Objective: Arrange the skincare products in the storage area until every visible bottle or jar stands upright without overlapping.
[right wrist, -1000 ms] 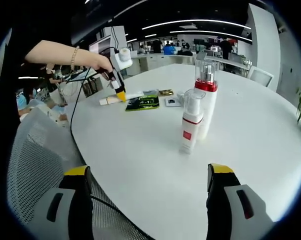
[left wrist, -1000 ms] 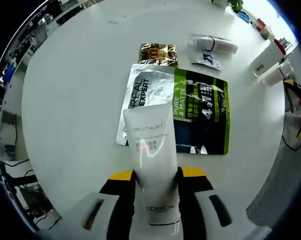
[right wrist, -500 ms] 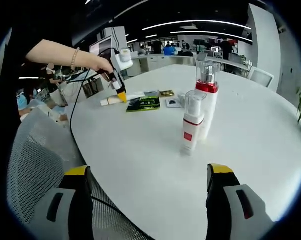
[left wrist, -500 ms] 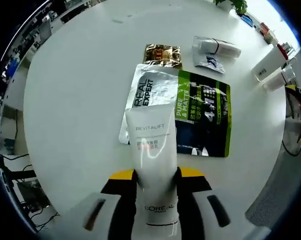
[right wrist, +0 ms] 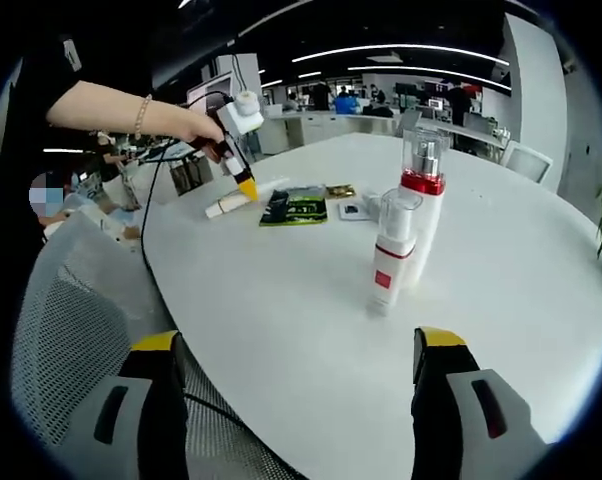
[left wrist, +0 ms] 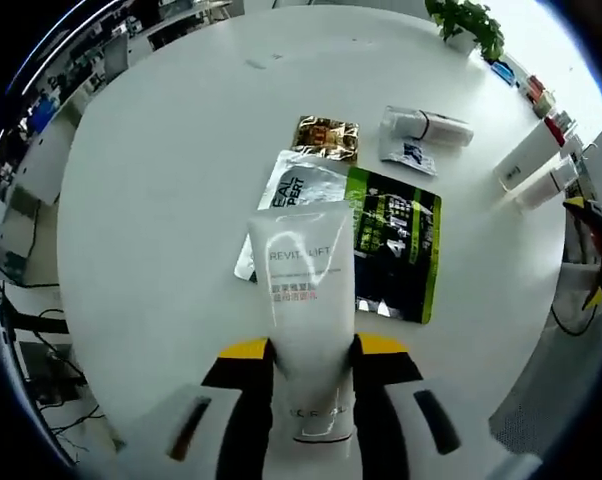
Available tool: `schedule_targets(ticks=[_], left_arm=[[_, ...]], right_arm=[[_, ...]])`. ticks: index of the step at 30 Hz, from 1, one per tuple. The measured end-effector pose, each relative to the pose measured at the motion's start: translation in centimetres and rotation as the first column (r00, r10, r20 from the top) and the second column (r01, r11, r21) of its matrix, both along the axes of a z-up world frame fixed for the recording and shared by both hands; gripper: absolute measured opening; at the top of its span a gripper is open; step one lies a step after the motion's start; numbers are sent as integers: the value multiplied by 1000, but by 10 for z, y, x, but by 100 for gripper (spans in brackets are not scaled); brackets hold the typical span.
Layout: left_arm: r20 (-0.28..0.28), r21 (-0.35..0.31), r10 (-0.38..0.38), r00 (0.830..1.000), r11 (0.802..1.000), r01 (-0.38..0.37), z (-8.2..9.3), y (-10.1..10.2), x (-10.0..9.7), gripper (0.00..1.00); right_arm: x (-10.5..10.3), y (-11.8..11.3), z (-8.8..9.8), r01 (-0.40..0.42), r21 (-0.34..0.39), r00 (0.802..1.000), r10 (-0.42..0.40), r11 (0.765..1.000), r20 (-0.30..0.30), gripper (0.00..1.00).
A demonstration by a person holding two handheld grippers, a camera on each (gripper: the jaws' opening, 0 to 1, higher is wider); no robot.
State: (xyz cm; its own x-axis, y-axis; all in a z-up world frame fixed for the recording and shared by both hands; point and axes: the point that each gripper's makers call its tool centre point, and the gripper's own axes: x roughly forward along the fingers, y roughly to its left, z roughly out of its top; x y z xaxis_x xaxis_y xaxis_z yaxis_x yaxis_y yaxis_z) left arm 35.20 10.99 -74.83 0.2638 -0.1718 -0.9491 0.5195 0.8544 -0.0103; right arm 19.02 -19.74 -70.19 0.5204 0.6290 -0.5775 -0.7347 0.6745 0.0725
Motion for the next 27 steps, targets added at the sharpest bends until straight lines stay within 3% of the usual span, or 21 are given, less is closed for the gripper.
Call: schedule_targets(ticks=[11, 27], left_arm=[[54, -78, 51, 997, 996, -47, 21, -14, -13, 31], [152, -128, 54, 987, 991, -34, 52, -38, -34, 31]], right_arm=[[-7, 10, 0, -73, -41, 997, 74, 996, 19, 95], [-9, 17, 9, -108, -36, 992, 110, 993, 60, 95]])
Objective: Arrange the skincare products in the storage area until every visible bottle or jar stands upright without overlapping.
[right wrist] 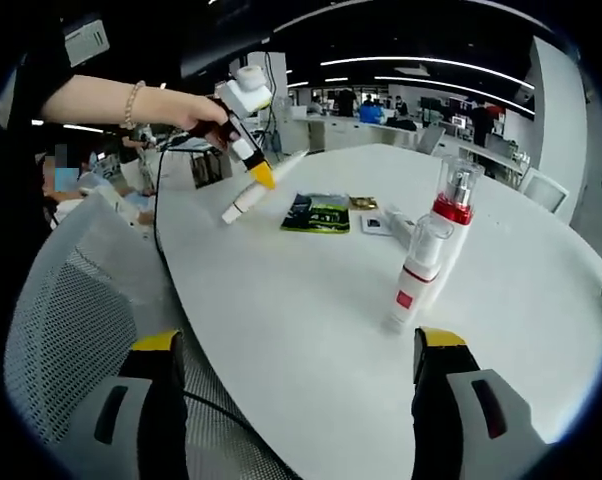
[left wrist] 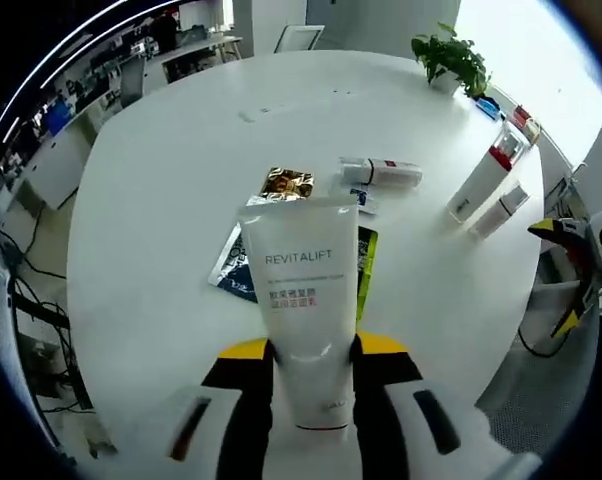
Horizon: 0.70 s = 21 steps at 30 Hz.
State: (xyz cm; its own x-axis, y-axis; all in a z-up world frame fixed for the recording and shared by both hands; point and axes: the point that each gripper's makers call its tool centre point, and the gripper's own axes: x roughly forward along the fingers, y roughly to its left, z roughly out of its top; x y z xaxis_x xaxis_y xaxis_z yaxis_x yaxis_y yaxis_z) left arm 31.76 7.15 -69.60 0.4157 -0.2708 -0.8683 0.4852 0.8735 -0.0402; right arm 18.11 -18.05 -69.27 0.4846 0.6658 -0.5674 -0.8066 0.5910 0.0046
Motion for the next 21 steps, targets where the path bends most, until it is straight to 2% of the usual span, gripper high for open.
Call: schedule_targets(ticks=[2, 11, 16, 21], left_arm=[[5, -2, 3, 1000, 1000, -3, -2, -2, 5, 31], [38, -35, 9, 999, 999, -7, 16, -16, -2, 31], [63, -75, 31, 998, 997, -26, 26, -29, -8, 31], [93, -110, 50, 994, 993, -40, 38, -42, -13, 31]], right_arm=[[0, 1, 2, -5, -2, 1000, 5, 1000, 10, 95], [1, 4, 13, -11, 22, 999, 10, 1000, 42, 94], [-1, 9, 22, -15, 43, 998, 13, 999, 56, 91], [1, 21, 35, -11, 118, 999, 5, 993, 48, 87]])
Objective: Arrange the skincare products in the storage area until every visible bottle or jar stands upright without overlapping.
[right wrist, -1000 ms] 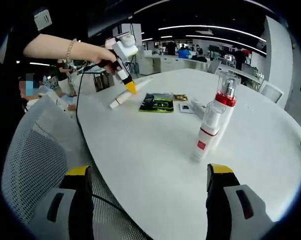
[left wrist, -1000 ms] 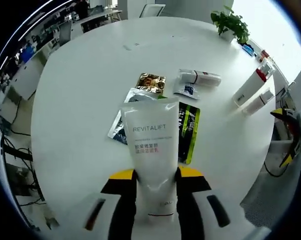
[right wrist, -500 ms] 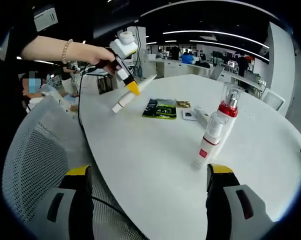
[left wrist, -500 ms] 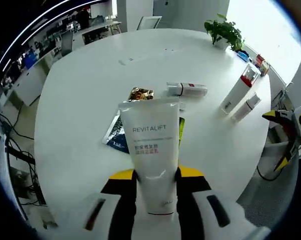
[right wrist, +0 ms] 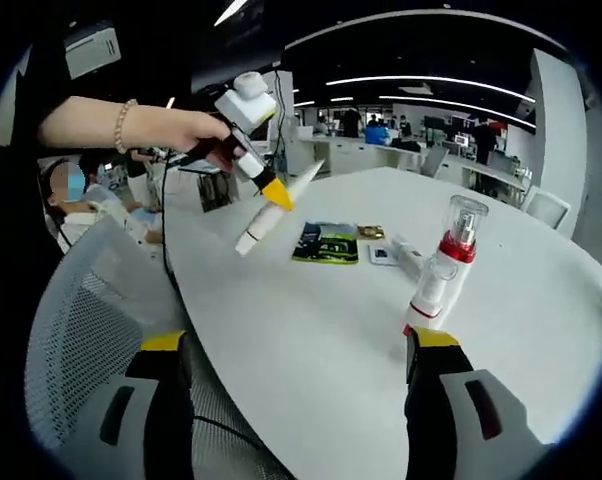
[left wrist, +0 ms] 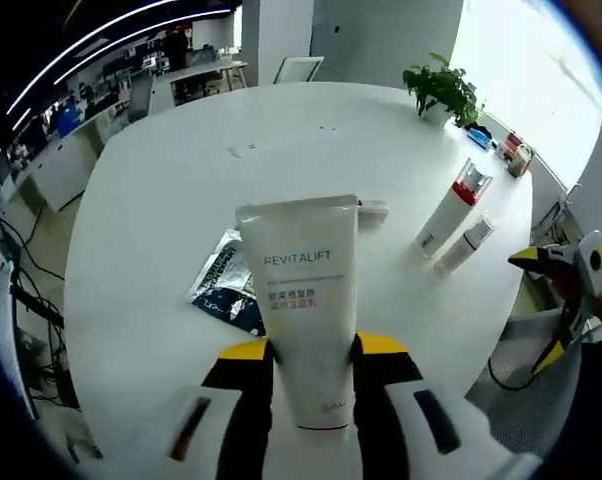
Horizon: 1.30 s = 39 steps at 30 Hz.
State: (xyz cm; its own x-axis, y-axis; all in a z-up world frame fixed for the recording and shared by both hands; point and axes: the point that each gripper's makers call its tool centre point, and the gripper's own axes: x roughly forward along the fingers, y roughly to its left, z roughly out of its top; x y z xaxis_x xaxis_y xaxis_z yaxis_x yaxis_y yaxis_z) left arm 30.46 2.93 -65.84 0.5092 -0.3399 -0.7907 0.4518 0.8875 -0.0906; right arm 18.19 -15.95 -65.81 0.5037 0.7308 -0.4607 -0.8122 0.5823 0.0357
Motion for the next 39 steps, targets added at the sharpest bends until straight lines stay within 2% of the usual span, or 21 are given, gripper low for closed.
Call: schedule_targets(ticks=[7, 9, 11, 14, 18, 21, 32, 39], left_arm=[[36, -7, -26, 999, 1000, 27, 8, -15, -5, 31], [54, -3, -41, 998, 999, 41, 13, -23, -12, 31], [68, -3, -53, 996, 999, 54, 13, -24, -9, 31], [87, -12, -63, 994, 998, 64, 18, -34, -15, 31], [104, -33, -71, 992, 997, 75, 23, -44, -20, 31], [113, -47, -80, 990, 995, 86, 24, -52, -26, 31], [170, -38, -141, 975, 988, 149, 32, -82, -50, 31], [192, -59, -145, 971, 986, 159, 33, -92, -62, 31]], right_arm=[[10, 15, 17, -29, 44, 999, 29, 999, 16, 84], [15, 18, 24, -27, 69, 1000, 26, 997, 17, 82], [21, 22, 34, -10, 125, 1000, 10, 992, 8, 81], [29, 24, 43, 22, 193, 1000, -18, 981, -19, 78], [39, 26, 52, 41, 235, 999, -35, 971, -30, 75], [46, 31, 63, 65, 301, 997, -50, 952, -56, 73], [58, 43, 76, 114, 378, 990, -74, 919, -118, 64], [57, 52, 77, 97, 383, 991, -52, 919, -127, 61]])
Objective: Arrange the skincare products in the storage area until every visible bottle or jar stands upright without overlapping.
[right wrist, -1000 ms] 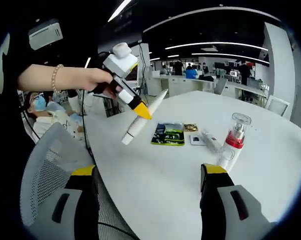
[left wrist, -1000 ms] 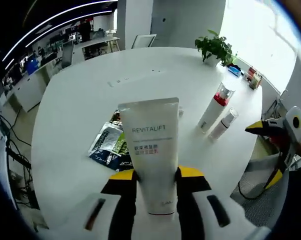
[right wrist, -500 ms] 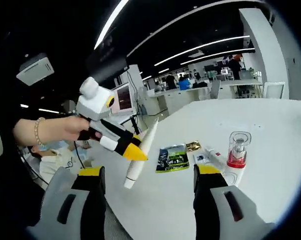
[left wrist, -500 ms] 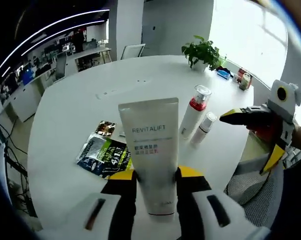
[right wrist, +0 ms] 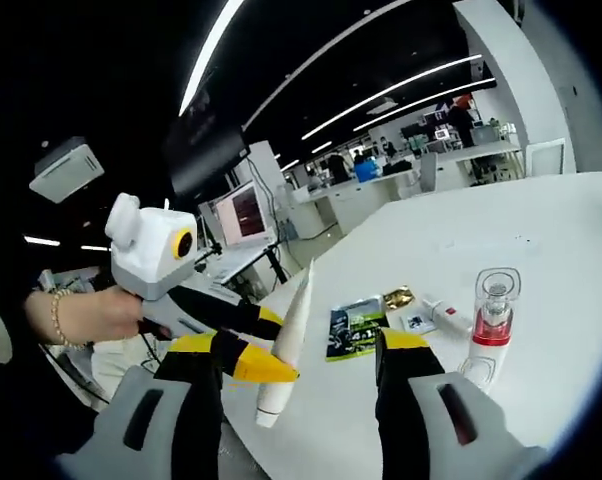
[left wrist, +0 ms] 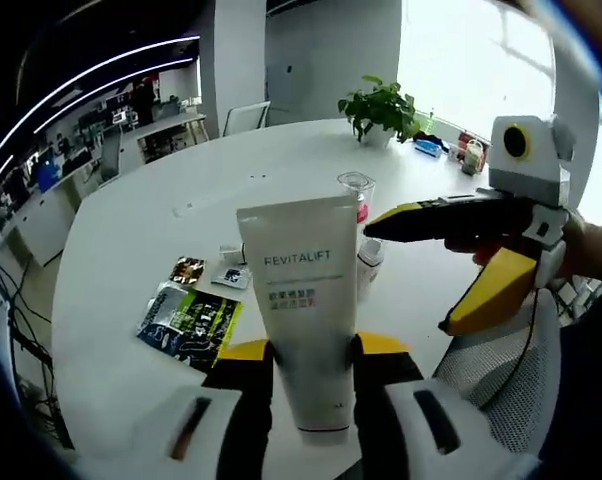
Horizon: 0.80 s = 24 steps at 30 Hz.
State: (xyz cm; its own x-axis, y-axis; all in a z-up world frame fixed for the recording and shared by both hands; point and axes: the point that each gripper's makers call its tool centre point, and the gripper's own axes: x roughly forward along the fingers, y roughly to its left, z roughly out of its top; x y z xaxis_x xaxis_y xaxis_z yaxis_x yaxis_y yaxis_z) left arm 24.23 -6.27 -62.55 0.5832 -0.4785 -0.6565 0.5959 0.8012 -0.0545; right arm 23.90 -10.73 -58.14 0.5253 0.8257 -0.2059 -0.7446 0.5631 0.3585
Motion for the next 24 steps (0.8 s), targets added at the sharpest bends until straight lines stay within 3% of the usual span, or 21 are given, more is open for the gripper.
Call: schedule_targets(ticks=[4, 11, 20, 24], left_arm=[[22, -6, 4, 1000, 1000, -4, 4, -5, -6, 31], [117, 37, -8, 993, 999, 3, 17, -17, -14, 32], [154, 105, -35, 987, 994, 19, 15, -22, -20, 32], [175, 137, -53, 983, 990, 29, 14, -23, -21, 32]], right_arm=[[-1, 5, -2, -5, 8, 1000, 5, 1000, -21, 58], [-6, 16, -6, -8, 37, 994, 12, 999, -105, 47], [-12, 23, -12, -16, 64, 982, 28, 998, -185, 32], [-15, 24, -17, -7, 74, 974, 24, 997, -226, 21]])
